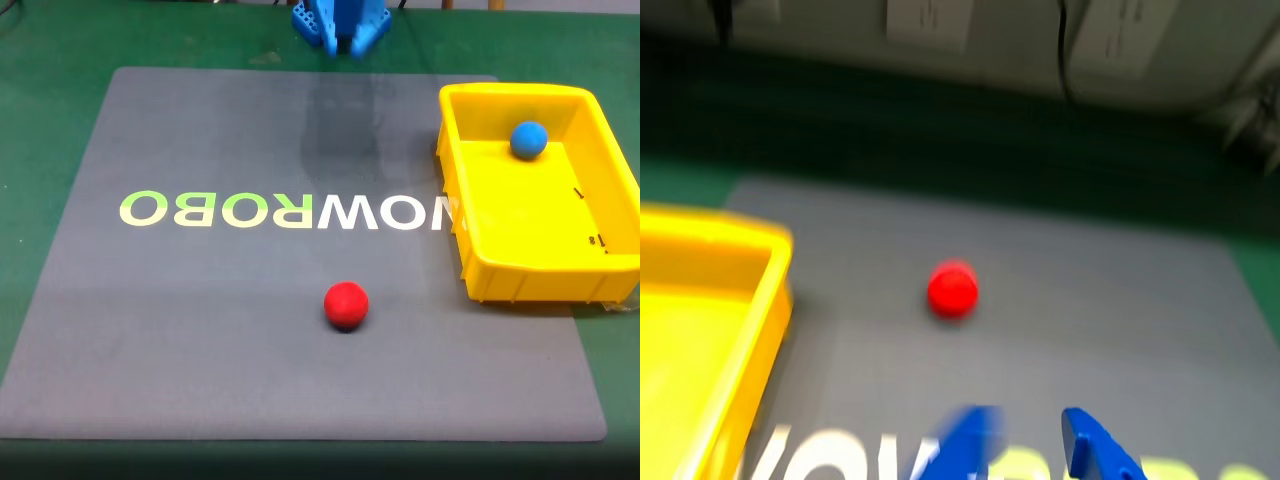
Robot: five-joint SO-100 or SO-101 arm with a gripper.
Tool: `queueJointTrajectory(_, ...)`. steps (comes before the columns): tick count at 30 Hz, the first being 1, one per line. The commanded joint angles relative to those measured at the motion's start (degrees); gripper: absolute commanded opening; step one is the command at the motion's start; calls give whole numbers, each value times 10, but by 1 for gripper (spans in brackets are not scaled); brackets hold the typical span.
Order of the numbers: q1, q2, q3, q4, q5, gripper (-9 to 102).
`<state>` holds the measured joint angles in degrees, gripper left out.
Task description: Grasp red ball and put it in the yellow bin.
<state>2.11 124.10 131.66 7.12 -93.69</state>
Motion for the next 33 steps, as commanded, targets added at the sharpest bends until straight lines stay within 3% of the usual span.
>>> queueJointTrajectory(1, -12, -72, 50, -206, -11, 31)
queueJointTrajectory(3, -19, -126, 93, -332, -8, 35)
queueJointTrajectory(8, -33, -243, 149, -530, 21, 38)
queueJointTrajectory(16, -8, -483, 28, -642, 77, 40)
queueJointTrajectory(26, 34, -584, -92, -596, 97, 40)
queueJointTrajectory(33, 32, -627, -218, -473, 82, 41)
